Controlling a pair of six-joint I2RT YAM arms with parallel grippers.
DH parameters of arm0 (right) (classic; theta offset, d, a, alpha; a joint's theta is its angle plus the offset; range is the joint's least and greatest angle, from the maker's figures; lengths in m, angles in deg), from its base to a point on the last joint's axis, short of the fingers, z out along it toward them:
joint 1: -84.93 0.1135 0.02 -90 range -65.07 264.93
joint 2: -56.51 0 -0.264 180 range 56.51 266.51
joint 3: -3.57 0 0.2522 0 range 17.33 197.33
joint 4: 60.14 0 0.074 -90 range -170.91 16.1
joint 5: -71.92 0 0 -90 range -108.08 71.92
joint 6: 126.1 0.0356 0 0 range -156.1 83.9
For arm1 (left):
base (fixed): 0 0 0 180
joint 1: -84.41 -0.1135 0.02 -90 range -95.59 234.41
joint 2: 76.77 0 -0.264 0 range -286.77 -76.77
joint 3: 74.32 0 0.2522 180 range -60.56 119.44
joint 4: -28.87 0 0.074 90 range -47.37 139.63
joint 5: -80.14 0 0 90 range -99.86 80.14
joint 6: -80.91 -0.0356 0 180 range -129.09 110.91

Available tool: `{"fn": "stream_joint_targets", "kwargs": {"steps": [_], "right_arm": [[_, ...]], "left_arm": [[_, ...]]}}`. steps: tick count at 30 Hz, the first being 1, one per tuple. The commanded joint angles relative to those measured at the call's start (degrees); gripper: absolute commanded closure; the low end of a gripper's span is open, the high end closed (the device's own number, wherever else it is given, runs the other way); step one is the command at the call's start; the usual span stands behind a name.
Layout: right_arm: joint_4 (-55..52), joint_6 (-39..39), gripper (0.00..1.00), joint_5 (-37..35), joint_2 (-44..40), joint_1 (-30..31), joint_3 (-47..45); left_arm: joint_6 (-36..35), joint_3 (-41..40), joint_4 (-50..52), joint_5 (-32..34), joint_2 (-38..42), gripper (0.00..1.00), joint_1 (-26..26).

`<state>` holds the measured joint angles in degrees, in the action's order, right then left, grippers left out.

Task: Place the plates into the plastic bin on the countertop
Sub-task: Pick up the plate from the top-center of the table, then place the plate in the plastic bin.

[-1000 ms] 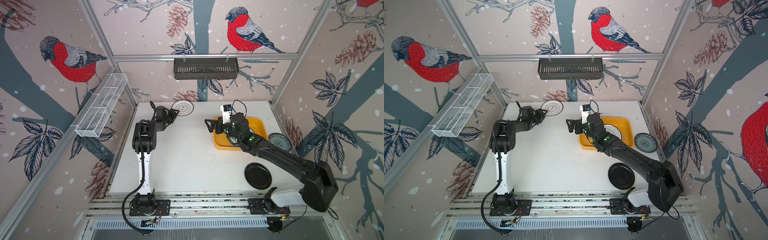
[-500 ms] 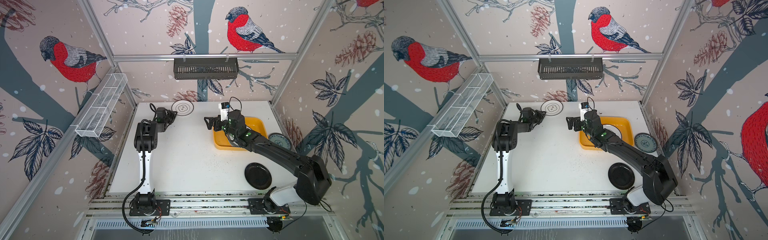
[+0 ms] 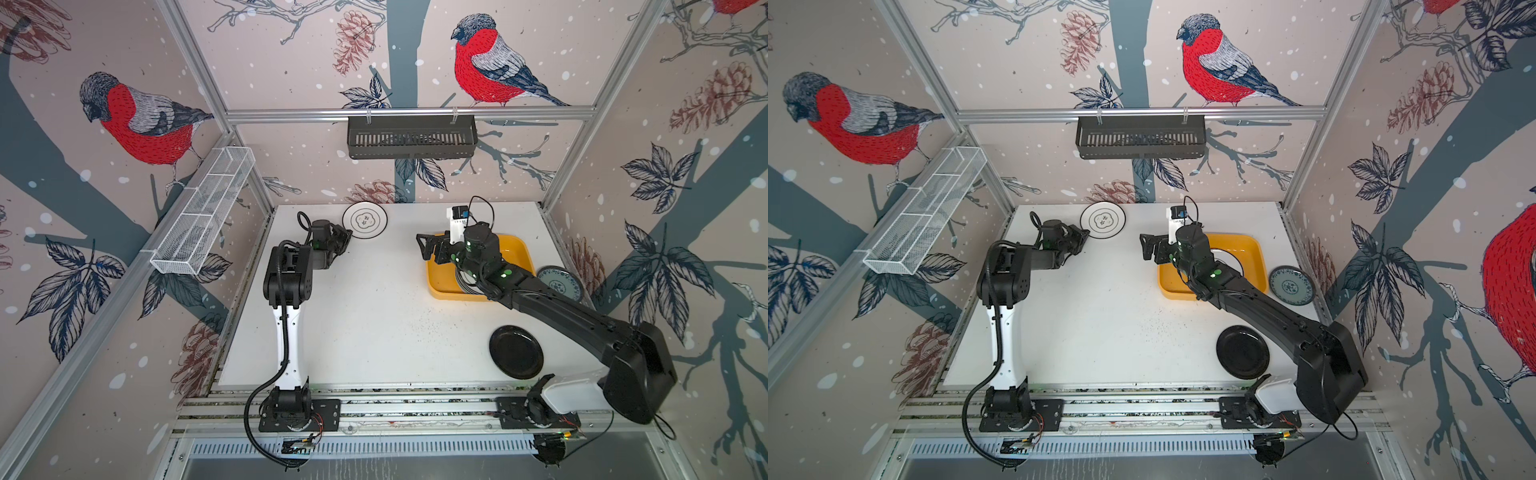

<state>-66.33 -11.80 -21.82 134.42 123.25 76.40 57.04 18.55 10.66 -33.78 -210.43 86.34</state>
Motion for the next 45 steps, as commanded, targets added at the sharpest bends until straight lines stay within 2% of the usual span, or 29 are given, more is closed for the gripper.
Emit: {"fn": "stream_joint_targets", "kwargs": {"steps": [1, 7, 15, 19, 25, 32, 45], "right_arm": [[0.24, 0.93, 0.00, -3.59, -3.07, 0.09, -1.94], [-1.60, 2.00, 0.00, -12.04, -11.87, -0.09, -6.99], [-6.05, 3.72, 0.00, -22.35, -25.48, -0.96, -13.00], [-10.30, 4.63, 0.00, -25.73, -32.03, -1.97, -15.07], [-12.93, 7.42, 0.00, -31.19, -41.66, -4.20, -18.32], [-18.21, 6.22, 0.01, -31.03, -46.88, -9.83, -17.85], [-19.75, 3.75, 0.01, -18.93, -47.59, -19.47, -20.20]], "left_arm": [[-0.53, -2.72, 3.80, -0.90, 3.13, 0.98, 0.67], [-1.87, -8.10, 3.41, -1.99, 9.79, 0.99, 2.30], [-3.37, -14.62, 3.32, -4.30, 19.26, 1.00, 7.91], [-4.09, -15.50, 3.43, -6.06, 23.71, 1.00, 10.32], [-8.47, -12.57, 10.99, -6.98, 26.88, 1.00, 15.99], [-10.89, -6.13, 16.38, -7.61, 23.74, 1.00, 25.04], [-16.18, 12.53, 25.94, -8.15, 10.80, 1.00, 36.51]]}}
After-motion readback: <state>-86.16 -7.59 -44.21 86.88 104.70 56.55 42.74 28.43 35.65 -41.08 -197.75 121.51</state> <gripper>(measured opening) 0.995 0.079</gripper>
